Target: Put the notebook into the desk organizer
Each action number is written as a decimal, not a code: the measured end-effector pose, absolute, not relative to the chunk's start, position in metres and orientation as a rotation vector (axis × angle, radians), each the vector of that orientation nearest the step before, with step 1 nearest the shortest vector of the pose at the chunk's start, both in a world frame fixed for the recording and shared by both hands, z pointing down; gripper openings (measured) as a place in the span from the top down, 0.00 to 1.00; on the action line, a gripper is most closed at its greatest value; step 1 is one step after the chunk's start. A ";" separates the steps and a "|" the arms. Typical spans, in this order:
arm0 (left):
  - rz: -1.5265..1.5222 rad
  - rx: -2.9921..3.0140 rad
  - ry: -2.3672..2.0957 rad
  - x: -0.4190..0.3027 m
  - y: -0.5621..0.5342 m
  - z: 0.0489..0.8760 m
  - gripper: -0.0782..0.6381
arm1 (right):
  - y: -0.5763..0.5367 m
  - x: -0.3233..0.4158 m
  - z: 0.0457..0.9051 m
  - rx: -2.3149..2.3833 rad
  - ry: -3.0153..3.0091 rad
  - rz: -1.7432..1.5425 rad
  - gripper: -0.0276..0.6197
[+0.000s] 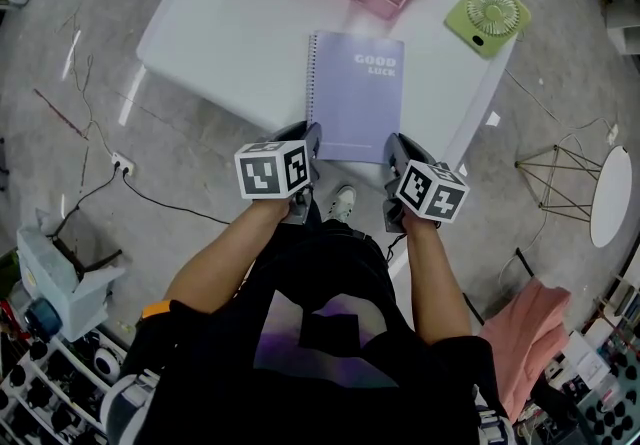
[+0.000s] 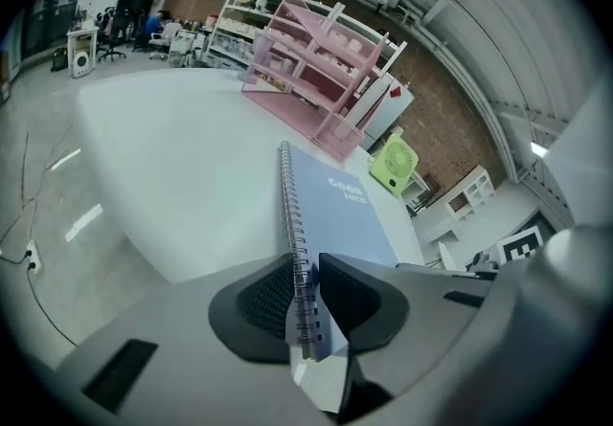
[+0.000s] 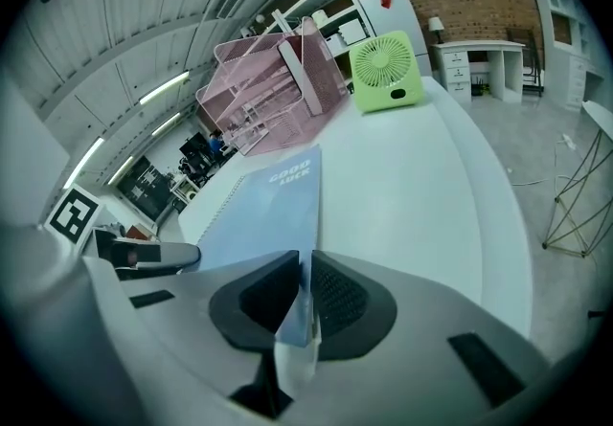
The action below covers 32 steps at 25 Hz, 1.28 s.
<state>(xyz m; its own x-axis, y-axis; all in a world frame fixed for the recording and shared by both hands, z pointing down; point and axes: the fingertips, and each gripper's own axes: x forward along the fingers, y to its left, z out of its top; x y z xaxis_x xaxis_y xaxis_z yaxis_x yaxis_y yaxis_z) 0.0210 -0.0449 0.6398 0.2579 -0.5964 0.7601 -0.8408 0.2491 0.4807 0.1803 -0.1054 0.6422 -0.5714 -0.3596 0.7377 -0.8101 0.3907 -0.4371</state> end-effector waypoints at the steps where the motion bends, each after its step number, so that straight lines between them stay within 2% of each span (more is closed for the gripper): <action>1: 0.260 1.450 -1.427 0.022 -0.045 0.637 0.77 | -0.105 0.181 0.642 0.998 -2.114 1.098 0.87; 3: 0.201 1.461 -1.398 0.025 -0.045 0.634 0.77 | -0.105 0.181 0.642 0.996 -2.112 1.104 0.87; 6: 0.087 1.482 -1.330 0.033 -0.049 0.633 0.61 | -0.105 0.182 0.644 0.992 -2.106 1.112 0.87; 8: 0.039 1.501 -1.246 0.045 -0.050 0.630 0.60 | -0.103 0.181 0.645 0.976 -2.104 1.124 0.87; 11: 0.080 1.510 -1.160 0.067 -0.047 0.633 0.67 | -0.097 0.173 0.648 0.937 -2.109 1.141 0.87; 12: 0.110 1.498 -1.183 0.066 -0.046 0.636 0.75 | -0.096 0.172 0.648 0.935 -2.111 1.138 0.87; 14: 0.140 1.471 -1.215 0.060 -0.044 0.640 0.81 | -0.094 0.170 0.645 0.938 -2.117 1.132 0.88; 23: 0.132 1.529 -1.290 0.049 -0.041 0.619 0.84 | -0.091 0.160 0.614 0.978 -2.214 1.048 0.90; 32: 0.040 1.646 -1.406 0.031 -0.034 0.549 0.84 | -0.088 0.137 0.529 0.963 -2.444 0.900 0.90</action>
